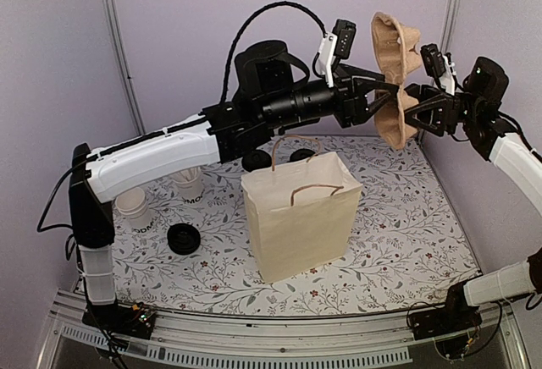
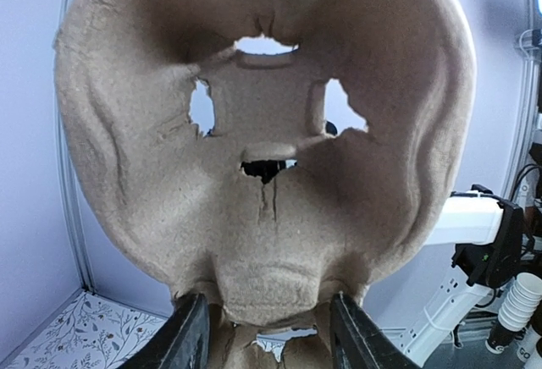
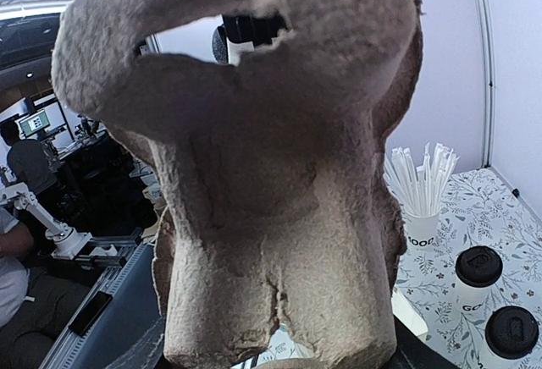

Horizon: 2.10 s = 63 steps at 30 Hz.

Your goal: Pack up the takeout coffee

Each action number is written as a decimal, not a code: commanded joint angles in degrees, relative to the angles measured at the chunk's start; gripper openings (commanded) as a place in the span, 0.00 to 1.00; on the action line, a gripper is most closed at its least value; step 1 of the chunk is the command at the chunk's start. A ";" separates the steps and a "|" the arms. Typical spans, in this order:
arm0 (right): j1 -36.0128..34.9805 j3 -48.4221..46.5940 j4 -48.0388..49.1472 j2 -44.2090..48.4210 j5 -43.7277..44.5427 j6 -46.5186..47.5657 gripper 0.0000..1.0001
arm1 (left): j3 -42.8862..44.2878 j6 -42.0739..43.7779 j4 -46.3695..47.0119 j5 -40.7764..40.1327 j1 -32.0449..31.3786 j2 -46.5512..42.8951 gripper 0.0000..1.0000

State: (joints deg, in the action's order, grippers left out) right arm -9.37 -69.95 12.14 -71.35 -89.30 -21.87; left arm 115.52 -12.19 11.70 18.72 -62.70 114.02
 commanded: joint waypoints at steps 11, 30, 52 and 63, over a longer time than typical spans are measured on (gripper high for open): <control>-0.39 0.69 1.63 0.01 -10.33 -1.22 0.63 | 4.39 -1.50 -0.27 0.09 -1.29 1.87 0.45; -0.27 0.74 2.32 0.27 -10.41 -1.95 0.65 | 5.02 -2.97 -1.85 -0.32 -1.13 2.02 0.37; 8.94 2.20 1.52 -5.00 -2.66 0.25 0.86 | -9.86 8.51 -21.02 -6.50 2.85 -22.37 0.33; -5.89 -12.61 -54.37 -12.35 24.57 54.13 0.86 | -23.08 7.42 -33.69 -7.54 2.88 -33.44 0.30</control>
State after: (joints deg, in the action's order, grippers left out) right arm -11.75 -83.29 -27.62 -83.57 -72.34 16.64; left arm 95.68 -4.69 -15.25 11.07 -60.31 82.85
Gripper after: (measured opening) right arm 0.857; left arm 0.323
